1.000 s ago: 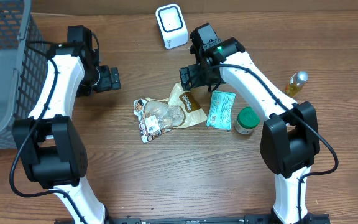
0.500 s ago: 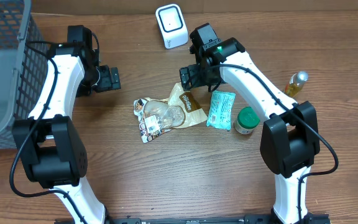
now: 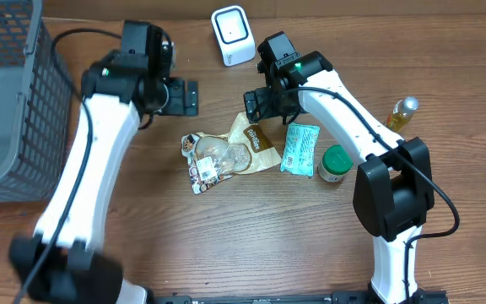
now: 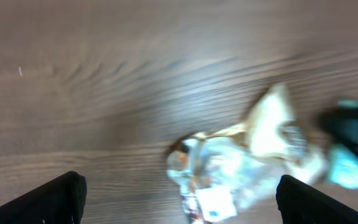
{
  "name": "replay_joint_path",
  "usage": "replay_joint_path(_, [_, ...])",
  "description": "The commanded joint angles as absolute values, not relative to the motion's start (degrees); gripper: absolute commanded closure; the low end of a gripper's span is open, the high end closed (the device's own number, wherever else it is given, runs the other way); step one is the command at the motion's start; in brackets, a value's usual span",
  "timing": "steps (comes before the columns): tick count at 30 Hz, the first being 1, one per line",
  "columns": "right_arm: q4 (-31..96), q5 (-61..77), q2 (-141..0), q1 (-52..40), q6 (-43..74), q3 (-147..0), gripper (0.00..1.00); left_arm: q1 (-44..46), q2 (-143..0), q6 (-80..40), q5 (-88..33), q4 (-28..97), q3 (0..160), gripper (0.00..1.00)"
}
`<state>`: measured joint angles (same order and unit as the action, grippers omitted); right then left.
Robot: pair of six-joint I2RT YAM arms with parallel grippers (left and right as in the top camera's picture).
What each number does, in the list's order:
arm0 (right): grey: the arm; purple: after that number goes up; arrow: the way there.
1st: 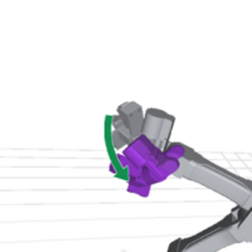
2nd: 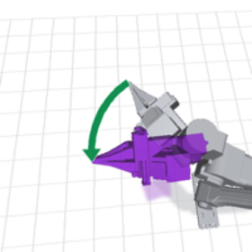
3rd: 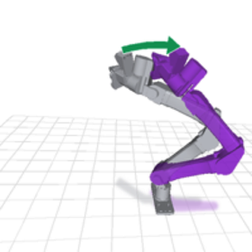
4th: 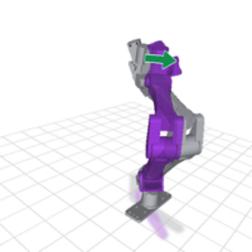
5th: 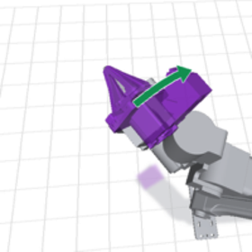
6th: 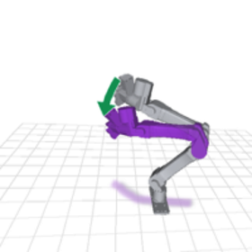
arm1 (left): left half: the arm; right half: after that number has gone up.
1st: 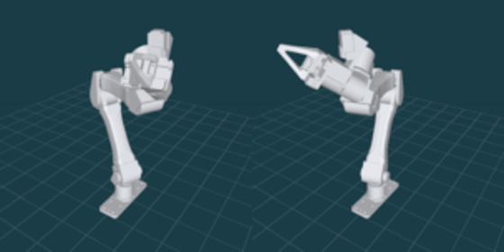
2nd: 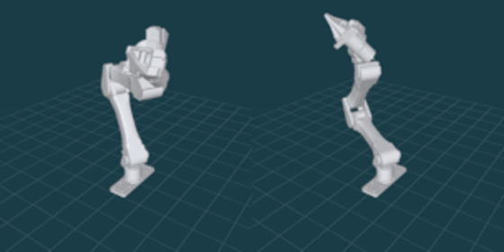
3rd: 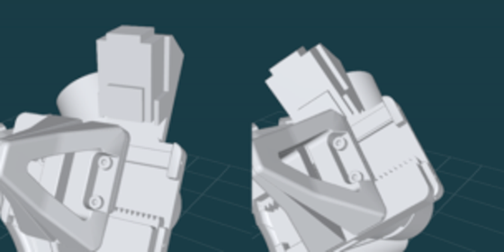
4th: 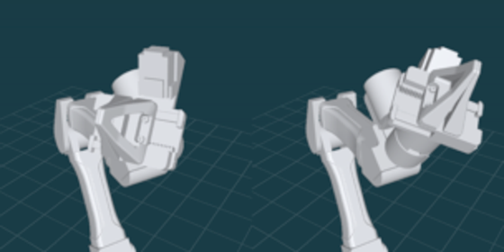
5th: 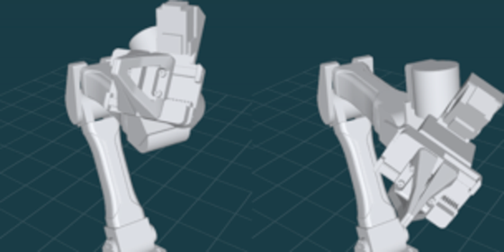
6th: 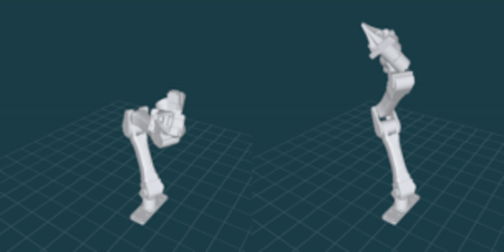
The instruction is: Scan the item barcode
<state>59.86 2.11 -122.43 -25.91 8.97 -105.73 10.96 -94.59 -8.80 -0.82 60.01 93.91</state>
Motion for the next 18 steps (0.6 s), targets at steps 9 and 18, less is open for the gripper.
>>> replay_joint_path(9, [59.6,1.7,-122.5,-25.9,9.2,-105.7,0.0,13.5,-71.4,-9.2,-0.6,60.0,95.0,0.0])
replay_joint_path(18, [59.6,1.7,-122.5,-25.9,9.2,-105.7,0.0,13.4,-68.0,-9.2,-0.6,62.3,94.9,0.01])
